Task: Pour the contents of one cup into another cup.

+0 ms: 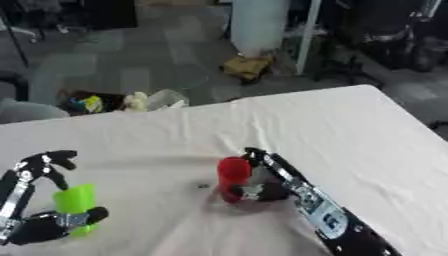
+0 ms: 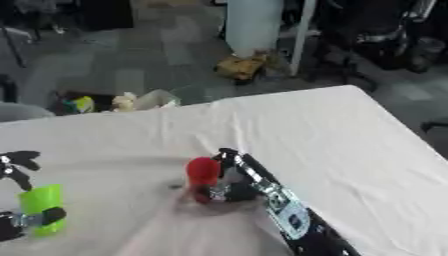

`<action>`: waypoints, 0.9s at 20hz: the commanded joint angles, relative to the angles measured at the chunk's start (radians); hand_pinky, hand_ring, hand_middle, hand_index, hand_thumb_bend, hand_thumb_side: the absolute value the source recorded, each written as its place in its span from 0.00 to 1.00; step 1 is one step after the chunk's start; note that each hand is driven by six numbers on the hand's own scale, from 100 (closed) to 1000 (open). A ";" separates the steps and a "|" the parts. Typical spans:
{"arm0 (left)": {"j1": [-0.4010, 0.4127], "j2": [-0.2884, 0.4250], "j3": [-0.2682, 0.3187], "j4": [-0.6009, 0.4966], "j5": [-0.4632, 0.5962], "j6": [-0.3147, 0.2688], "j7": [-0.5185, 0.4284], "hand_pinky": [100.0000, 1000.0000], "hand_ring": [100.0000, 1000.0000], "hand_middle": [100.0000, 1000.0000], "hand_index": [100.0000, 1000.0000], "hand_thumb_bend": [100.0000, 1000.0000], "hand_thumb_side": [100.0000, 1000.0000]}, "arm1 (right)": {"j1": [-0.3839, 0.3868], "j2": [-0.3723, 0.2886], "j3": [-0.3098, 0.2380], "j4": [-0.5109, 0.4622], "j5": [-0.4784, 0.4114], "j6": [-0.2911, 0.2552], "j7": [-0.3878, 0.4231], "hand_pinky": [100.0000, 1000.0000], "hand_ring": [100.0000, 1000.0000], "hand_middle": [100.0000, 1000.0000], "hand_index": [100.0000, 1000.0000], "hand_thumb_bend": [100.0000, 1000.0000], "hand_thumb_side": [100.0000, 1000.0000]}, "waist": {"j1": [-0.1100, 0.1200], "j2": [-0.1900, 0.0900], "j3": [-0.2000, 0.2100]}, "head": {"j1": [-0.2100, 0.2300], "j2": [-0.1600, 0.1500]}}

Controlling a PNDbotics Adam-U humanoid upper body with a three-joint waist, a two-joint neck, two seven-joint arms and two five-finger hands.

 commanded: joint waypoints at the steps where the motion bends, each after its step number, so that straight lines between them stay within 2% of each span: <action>1: 0.005 0.021 0.014 -0.067 0.012 -0.001 0.003 0.59 0.39 0.54 0.77 0.98 0.46 | 0.015 -0.041 -0.019 0.001 -0.001 0.009 -0.008 0.80 1.00 0.37 0.71 0.66 0.57 | 0.002 -0.010 -0.005 | -0.003 -0.004; 8: 0.110 0.064 0.082 -0.255 0.114 0.044 0.016 0.59 0.39 0.54 0.77 0.97 0.50 | 0.056 -0.079 -0.051 -0.087 -0.050 0.020 -0.040 0.80 1.00 0.36 0.70 0.66 0.60 | -0.003 -0.013 0.000 | -0.006 -0.002; 9: 0.128 0.067 0.093 -0.270 0.126 0.055 0.017 0.59 0.39 0.54 0.77 0.97 0.51 | 0.064 -0.087 -0.058 -0.108 -0.062 0.023 -0.045 0.79 1.00 0.37 0.70 0.61 0.74 | -0.004 -0.013 0.000 | -0.006 -0.001; 10: 0.147 0.068 0.104 -0.282 0.135 0.066 0.018 0.59 0.39 0.54 0.77 0.97 0.52 | 0.073 -0.094 -0.066 -0.131 -0.074 0.025 -0.052 0.79 1.00 0.37 0.70 0.66 0.60 | -0.006 -0.013 0.001 | -0.007 0.000; 18: 0.251 0.043 0.171 -0.318 0.178 0.091 0.016 0.60 0.40 0.55 0.77 0.97 0.57 | 0.133 -0.152 -0.125 -0.340 -0.160 0.058 -0.095 0.79 1.00 0.38 0.70 0.66 0.62 | -0.019 -0.017 0.001 | -0.004 0.004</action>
